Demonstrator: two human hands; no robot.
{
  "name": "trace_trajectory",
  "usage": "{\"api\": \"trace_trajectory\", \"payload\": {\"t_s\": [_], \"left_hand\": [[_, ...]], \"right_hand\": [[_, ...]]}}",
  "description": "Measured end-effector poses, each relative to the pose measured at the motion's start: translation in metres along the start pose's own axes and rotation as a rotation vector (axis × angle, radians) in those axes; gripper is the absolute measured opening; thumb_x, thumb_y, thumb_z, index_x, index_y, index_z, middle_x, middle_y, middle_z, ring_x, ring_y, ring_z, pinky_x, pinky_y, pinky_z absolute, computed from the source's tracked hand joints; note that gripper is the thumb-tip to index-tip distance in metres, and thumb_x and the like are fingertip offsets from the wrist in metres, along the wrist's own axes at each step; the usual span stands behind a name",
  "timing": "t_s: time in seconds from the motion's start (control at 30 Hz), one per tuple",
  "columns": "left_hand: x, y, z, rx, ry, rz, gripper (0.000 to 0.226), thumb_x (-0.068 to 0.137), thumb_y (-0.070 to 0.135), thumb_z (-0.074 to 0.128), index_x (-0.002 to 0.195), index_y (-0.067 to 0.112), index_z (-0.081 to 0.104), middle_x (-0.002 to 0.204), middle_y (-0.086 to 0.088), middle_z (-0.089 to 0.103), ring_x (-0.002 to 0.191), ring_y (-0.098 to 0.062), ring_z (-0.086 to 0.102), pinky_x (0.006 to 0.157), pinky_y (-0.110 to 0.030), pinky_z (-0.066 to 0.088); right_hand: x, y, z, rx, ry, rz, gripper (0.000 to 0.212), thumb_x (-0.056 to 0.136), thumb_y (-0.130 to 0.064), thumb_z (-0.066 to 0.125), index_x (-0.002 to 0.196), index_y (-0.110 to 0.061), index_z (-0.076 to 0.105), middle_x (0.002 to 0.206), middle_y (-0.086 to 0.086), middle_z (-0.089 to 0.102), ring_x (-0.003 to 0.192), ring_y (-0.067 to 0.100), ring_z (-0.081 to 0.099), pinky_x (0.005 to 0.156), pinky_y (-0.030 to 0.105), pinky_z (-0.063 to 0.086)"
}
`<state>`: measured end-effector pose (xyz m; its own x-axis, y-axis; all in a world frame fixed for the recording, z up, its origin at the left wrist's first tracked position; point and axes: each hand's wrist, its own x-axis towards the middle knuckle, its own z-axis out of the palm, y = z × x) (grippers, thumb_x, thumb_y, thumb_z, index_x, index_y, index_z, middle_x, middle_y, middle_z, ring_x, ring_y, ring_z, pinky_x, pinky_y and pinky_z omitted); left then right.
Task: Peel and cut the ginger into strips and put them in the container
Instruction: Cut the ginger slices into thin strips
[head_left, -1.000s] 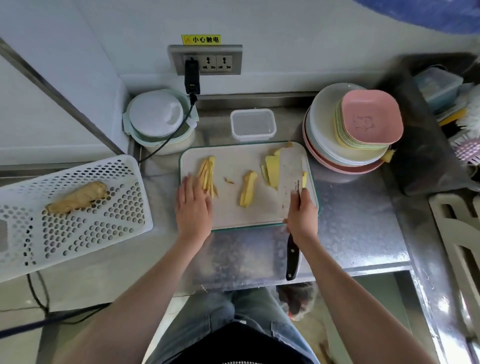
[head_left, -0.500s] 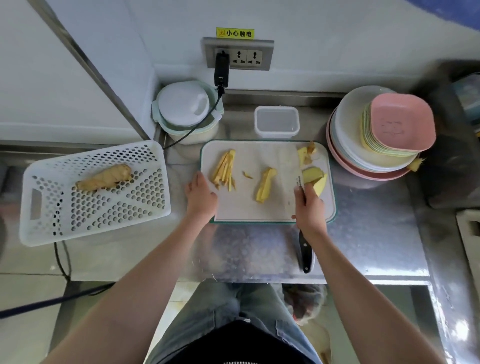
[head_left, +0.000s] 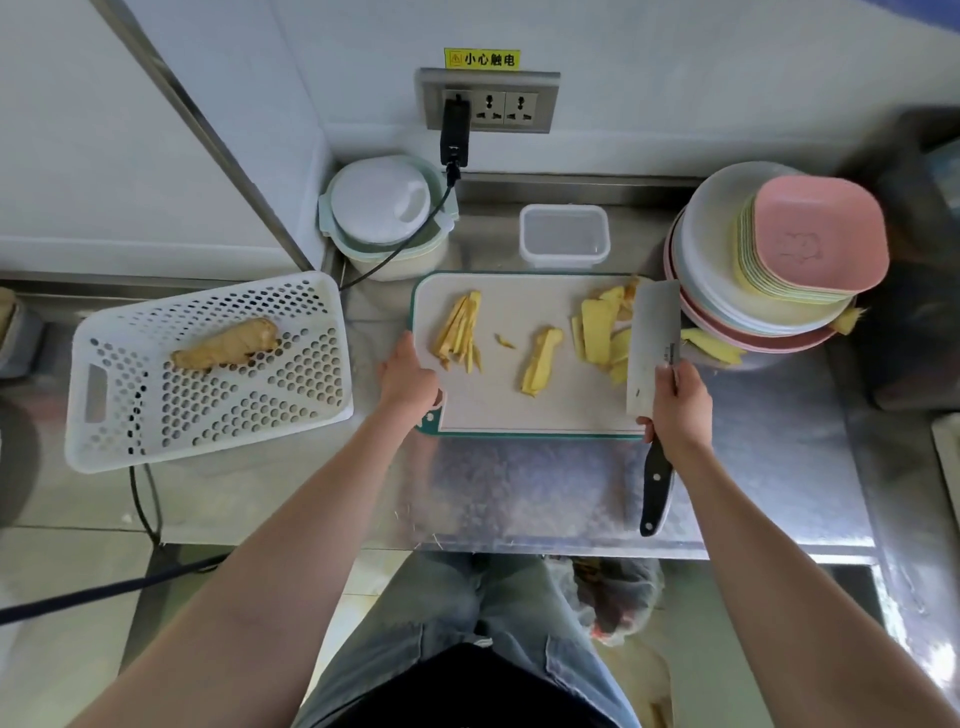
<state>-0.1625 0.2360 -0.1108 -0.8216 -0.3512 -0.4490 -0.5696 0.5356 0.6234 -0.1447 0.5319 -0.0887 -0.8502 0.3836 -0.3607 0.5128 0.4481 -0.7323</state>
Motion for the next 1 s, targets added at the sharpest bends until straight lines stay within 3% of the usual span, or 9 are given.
{"api": "trace_trajectory", "payload": {"t_s": [0.3,0.43,0.5,0.57,0.63,0.73,0.8,0.93,1.0], "left_hand": [[-0.009,-0.028,-0.001,-0.010,-0.047,-0.101,0.065,0.072,0.011,0.039,0.136,0.021,0.040,0.135,-0.003,0.051,0.122,-0.033,0.040,0.102,-0.047,0.037],[-0.021,-0.031,0.000,0.059,-0.015,-0.083,0.059,0.076,0.012,0.043,0.135,0.013,0.040,0.134,-0.010,0.048,0.122,-0.038,0.036,0.103,-0.048,0.032],[-0.030,-0.015,0.002,0.124,0.172,0.082,0.045,0.084,0.010,0.049,0.127,0.001,0.047,0.127,-0.019,0.051,0.120,-0.038,0.040,0.103,-0.041,0.029],[-0.047,0.019,0.008,0.028,0.326,0.356,0.028,0.088,0.005,0.054,0.113,-0.004,0.056,0.112,-0.020,0.059,0.110,-0.035,0.049,0.094,-0.030,0.031],[-0.061,0.059,0.021,-0.222,0.188,0.426,0.021,0.090,0.010,0.057,0.108,0.000,0.060,0.101,-0.009,0.063,0.095,-0.021,0.058,0.083,-0.021,0.040],[-0.063,0.102,0.043,-0.567,-0.241,0.036,0.034,0.086,0.028,0.067,0.110,0.006,0.058,0.094,-0.008,0.067,0.088,-0.023,0.065,0.080,-0.032,0.052],[-0.058,0.114,0.050,-0.808,-0.448,-0.242,0.022,0.085,0.019,0.068,0.097,0.002,0.062,0.085,-0.013,0.069,0.076,-0.026,0.067,0.072,-0.035,0.056],[-0.049,0.117,0.046,-0.868,-0.420,-0.312,0.005,0.087,0.006,0.064,0.088,0.002,0.060,0.067,-0.006,0.066,0.043,-0.009,0.062,0.041,-0.018,0.050],[-0.042,0.112,0.041,-0.875,-0.395,-0.323,0.007,0.087,0.007,0.065,0.091,0.004,0.060,0.063,-0.002,0.067,0.044,-0.008,0.062,0.039,-0.016,0.047]], "right_hand": [[-0.050,0.024,0.001,-0.067,-0.084,-0.018,0.024,0.103,-0.029,0.037,0.087,-0.012,0.042,0.100,0.013,0.059,0.046,0.022,0.052,0.042,0.035,0.053],[-0.049,0.024,0.001,-0.191,-0.062,-0.038,0.026,0.102,-0.035,0.035,0.091,-0.014,0.045,0.097,0.007,0.059,0.060,0.030,0.063,0.045,0.042,0.055],[-0.048,0.020,0.006,-0.237,-0.009,-0.069,0.029,0.098,-0.048,0.029,0.083,-0.026,0.041,0.089,0.007,0.062,0.066,0.033,0.063,0.055,0.050,0.056],[-0.051,0.007,0.014,-0.212,0.011,-0.106,0.032,0.096,-0.053,0.026,0.079,-0.030,0.038,0.076,0.005,0.060,0.062,0.032,0.062,0.055,0.048,0.056],[-0.054,-0.018,0.023,-0.100,-0.068,-0.098,0.031,0.101,-0.044,0.031,0.089,-0.019,0.046,0.071,0.007,0.059,0.051,0.025,0.061,0.040,0.033,0.050],[-0.052,-0.047,0.039,0.106,-0.230,-0.061,0.034,0.103,-0.036,0.034,0.097,-0.007,0.051,0.073,0.017,0.059,0.042,0.021,0.056,0.033,0.027,0.041],[-0.046,-0.057,0.044,0.165,-0.299,-0.032,0.038,0.103,-0.036,0.033,0.097,-0.004,0.052,0.076,0.021,0.059,0.041,0.022,0.056,0.034,0.028,0.043],[-0.009,-0.054,0.017,-0.030,-0.202,-0.020,0.046,0.103,-0.040,0.030,0.085,-0.009,0.058,0.077,0.017,0.066,0.066,0.031,0.066,0.061,0.038,0.054],[0.020,-0.043,-0.008,-0.240,-0.066,-0.034,0.036,0.101,-0.036,0.034,0.106,-0.011,0.059,0.094,0.019,0.068,0.088,0.036,0.067,0.075,0.042,0.053]]}}
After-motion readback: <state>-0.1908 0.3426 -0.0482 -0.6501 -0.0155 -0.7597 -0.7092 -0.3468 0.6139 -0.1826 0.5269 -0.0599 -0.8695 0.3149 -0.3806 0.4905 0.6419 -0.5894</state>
